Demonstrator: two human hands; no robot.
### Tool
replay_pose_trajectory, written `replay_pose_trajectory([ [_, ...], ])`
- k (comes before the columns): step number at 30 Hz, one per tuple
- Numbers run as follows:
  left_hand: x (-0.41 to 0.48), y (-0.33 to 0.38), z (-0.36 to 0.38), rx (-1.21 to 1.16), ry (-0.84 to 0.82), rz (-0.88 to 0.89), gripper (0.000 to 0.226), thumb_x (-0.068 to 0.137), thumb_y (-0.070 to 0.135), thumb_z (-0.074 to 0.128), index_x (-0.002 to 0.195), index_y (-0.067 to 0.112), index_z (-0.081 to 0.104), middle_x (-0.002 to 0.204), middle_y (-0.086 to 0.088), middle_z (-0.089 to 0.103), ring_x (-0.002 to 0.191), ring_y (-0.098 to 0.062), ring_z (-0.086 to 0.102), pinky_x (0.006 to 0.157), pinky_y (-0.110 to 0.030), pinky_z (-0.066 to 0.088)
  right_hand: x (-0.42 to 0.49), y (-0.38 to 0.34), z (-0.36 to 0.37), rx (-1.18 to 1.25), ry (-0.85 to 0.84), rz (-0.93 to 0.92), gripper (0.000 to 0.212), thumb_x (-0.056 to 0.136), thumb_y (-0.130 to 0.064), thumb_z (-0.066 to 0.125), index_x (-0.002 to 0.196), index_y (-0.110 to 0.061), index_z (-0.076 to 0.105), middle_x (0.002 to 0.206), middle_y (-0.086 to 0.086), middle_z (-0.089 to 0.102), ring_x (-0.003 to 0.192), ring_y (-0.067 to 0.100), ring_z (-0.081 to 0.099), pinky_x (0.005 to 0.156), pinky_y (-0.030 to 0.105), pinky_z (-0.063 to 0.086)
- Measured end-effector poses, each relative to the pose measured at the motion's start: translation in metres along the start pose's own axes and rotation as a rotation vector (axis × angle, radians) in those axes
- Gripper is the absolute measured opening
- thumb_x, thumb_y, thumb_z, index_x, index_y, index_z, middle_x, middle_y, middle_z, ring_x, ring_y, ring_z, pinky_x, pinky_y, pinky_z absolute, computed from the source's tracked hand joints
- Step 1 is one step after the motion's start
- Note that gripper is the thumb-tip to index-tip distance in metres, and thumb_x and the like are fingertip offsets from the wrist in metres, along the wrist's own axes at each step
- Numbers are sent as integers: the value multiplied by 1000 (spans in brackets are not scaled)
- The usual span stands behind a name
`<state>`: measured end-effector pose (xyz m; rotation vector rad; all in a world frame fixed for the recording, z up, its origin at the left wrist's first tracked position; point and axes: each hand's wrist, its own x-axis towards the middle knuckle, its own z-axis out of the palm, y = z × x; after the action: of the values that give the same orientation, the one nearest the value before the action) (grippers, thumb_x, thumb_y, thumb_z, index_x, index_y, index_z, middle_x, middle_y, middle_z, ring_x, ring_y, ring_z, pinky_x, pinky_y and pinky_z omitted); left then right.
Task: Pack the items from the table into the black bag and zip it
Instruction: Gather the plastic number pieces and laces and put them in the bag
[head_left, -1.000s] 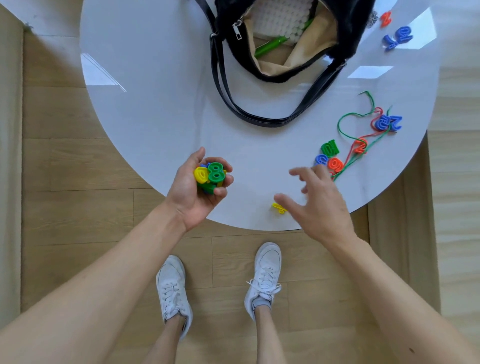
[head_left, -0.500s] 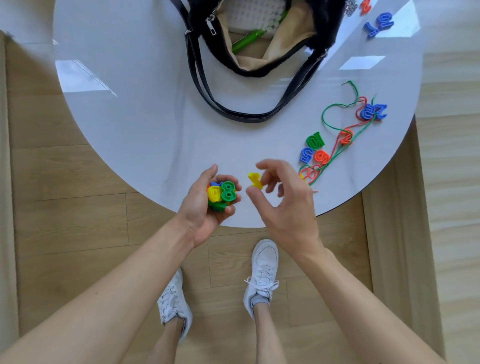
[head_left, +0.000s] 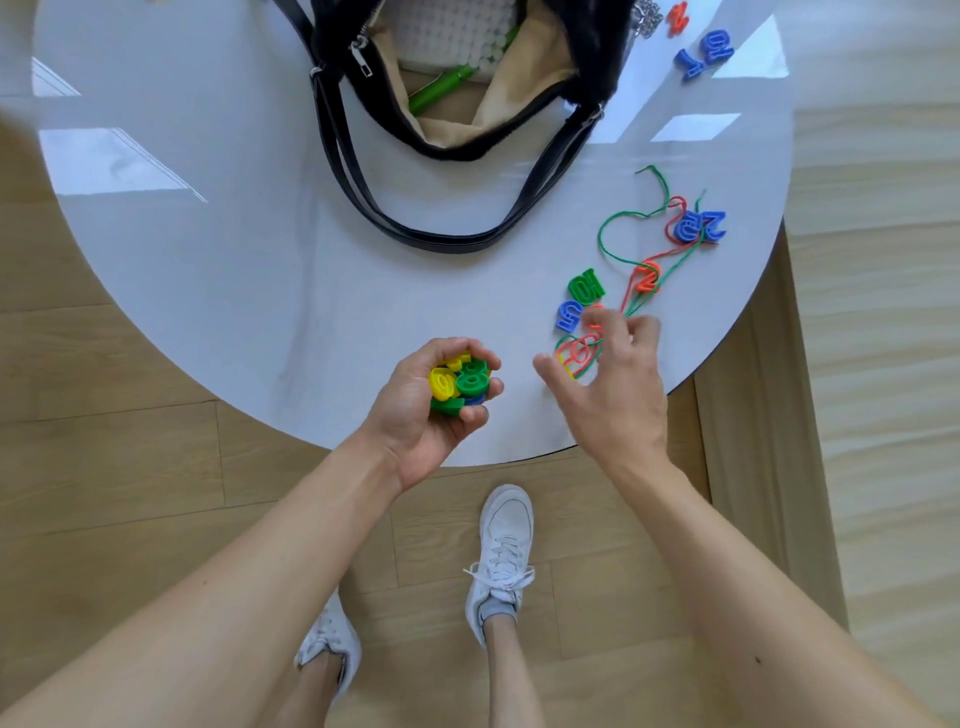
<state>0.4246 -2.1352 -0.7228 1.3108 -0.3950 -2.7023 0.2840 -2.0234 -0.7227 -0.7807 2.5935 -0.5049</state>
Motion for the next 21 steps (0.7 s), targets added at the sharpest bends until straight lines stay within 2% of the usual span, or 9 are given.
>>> replay_pose_trajectory([
  [2, 2, -2, 0, 22, -5, 3, 21, 90, 20, 55, 75, 12, 65, 85, -5, 63, 68, -17, 56, 41, -19, 37, 1, 11, 10, -206, -71, 39, 67, 78, -55, 72, 135, -29, 46, 121, 3, 41, 103, 31, 58, 72, 39, 46],
  [4, 3, -4, 0, 32, -2, 3, 23, 91, 20, 54, 74, 11, 67, 85, -5, 64, 69, -17, 57, 41, -19, 38, -2, 16, 19, -272, -78, 7, 66, 78, -54, 74, 133, -29, 47, 121, 4, 41, 96, 31, 58, 68, 39, 46],
  [8, 3, -9, -1, 48, 40, -6, 23, 91, 21, 55, 74, 11, 68, 85, -5, 64, 69, -17, 57, 40, -19, 38, -5, 18, 32, -198, -32, -68, 24, 89, -31, 69, 106, -16, 62, 113, 6, 48, 71, 35, 60, 59, 34, 37],
  [10, 3, -10, -1, 61, 65, -14, 23, 91, 21, 56, 74, 11, 68, 84, -5, 63, 69, -17, 57, 40, -19, 37, -5, 20, 32, -120, -38, -98, 13, 92, -22, 65, 100, -12, 65, 107, 7, 52, 71, 35, 59, 61, 36, 41],
  [15, 3, -12, 0, 90, 137, -18, 23, 91, 22, 56, 74, 12, 69, 81, -6, 64, 67, -17, 59, 41, -18, 39, 1, 17, 18, 133, -13, -92, 7, 87, -14, 70, 93, -10, 70, 97, 5, 62, 73, 25, 60, 74, 41, 50],
  [18, 4, -12, 6, 102, 157, -28, 24, 92, 24, 58, 76, 13, 72, 81, -6, 65, 67, -16, 61, 41, -19, 41, 4, 0, -6, 350, 43, -62, 4, 84, -12, 74, 84, -15, 71, 87, 0, 63, 64, 14, 57, 67, 35, 51],
  [21, 5, -13, 20, 96, 116, -59, 25, 93, 25, 58, 81, 14, 77, 82, -5, 68, 66, -16, 64, 42, -19, 43, 0, -25, -38, 699, -92, -65, 15, 81, -14, 76, 78, -28, 70, 81, -2, 65, 62, 12, 57, 59, 35, 54],
])
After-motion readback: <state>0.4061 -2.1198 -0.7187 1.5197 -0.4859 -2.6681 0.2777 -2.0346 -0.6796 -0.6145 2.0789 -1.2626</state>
